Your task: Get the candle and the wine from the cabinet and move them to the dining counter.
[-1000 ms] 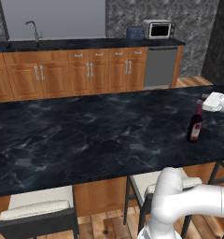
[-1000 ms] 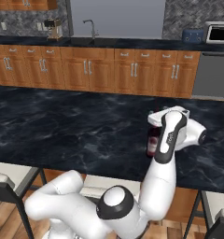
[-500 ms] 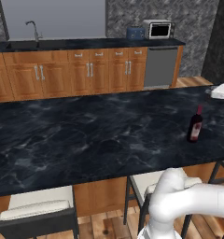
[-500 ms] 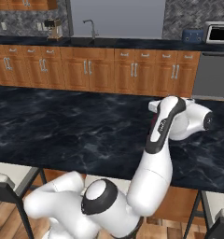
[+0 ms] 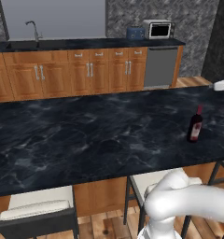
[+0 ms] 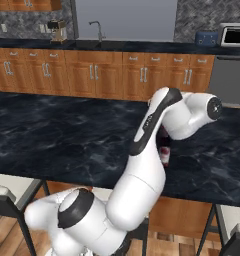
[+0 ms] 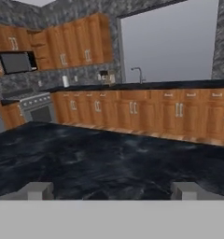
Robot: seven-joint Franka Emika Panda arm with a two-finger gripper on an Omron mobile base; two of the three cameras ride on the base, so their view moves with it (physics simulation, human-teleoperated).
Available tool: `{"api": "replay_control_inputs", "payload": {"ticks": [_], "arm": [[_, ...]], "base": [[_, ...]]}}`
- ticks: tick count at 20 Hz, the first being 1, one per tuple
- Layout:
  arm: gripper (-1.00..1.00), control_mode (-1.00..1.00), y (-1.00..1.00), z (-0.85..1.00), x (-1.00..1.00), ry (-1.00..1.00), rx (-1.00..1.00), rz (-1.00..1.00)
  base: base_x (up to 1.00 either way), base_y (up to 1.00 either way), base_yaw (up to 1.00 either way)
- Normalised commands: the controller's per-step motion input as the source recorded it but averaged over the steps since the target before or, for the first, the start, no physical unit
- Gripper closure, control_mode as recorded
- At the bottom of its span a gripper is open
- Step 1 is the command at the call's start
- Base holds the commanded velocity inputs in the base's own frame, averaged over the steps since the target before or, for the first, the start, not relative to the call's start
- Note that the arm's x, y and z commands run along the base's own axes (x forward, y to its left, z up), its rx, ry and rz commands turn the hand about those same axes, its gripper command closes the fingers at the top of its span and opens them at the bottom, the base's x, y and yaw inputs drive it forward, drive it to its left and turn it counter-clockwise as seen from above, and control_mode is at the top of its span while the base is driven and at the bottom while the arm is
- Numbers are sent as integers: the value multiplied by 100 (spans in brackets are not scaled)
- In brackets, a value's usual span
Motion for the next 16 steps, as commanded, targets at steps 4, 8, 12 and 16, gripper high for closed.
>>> {"api": "replay_control_inputs", "payload": {"ticks": [4, 8, 12, 16], "arm": [[-100, -100, 71, 39, -42, 7, -12, -6], [-100, -100, 77, 36, -46, 8, -12, -3], [-100, -100, 75, 23, -62, 6, -12, -1], [-100, -100, 79, 16, -68, 6, -11, -3]], "base": [[0, 0, 0], [0, 0, 0], [0, 0, 0], [0, 0, 0]]}}
